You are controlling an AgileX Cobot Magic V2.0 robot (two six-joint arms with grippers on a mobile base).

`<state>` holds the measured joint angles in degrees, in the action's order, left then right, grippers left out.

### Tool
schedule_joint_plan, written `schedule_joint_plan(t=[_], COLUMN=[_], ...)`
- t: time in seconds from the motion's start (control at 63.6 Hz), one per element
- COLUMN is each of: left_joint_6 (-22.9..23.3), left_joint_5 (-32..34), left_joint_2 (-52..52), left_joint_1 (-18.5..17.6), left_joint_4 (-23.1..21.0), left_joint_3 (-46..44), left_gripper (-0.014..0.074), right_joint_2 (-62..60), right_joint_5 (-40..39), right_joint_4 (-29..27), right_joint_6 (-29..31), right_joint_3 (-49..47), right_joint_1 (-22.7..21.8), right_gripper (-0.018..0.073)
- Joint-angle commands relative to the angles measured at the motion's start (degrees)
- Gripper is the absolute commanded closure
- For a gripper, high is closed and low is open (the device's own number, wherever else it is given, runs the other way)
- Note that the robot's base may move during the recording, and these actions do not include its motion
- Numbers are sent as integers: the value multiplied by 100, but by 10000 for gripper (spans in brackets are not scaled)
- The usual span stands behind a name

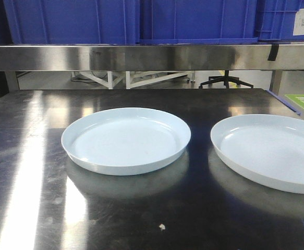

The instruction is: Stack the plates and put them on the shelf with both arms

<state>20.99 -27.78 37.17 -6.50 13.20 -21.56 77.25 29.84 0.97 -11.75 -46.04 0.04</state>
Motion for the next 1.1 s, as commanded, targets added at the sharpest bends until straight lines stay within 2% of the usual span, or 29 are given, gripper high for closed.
schedule_joint_plan(t=[0.0,0.409,0.488,0.551,0.645,0.708,0.897,1.023,1.086], left_joint_6=[68,68,68,68,68,68,68,68,68], left_joint_5=[345,345,345,345,345,345,345,345,345], left_joint_2=[-21,-21,-21,-21,-21,-21,-21,-21,-21], left_joint_1=[18,18,18,18,18,18,18,18,18], left_joint_4=[50,50,50,50,50,50,50,50,50], left_joint_3=[-159,-159,-159,-159,-159,-159,-159,-159,-159], left_gripper=[500,500,500,500,500,500,500,500,500], right_joint_2=[46,669,702,649,455,310,-132,-135,-61], right_joint_5=[-291,-387,-409,-521,-624,-607,-374,-215,-207], right_joint_4=[13,13,13,13,19,19,19,19,19], right_joint_6=[20,20,20,20,20,20,20,20,20], right_joint_3=[-216,-216,-216,-216,-323,-475,-1148,-1613,-1822], right_joint_1=[-15,-15,-15,-15,-15,-15,125,544,921], right_gripper=[148,169,251,383,522,497,503,503,503])
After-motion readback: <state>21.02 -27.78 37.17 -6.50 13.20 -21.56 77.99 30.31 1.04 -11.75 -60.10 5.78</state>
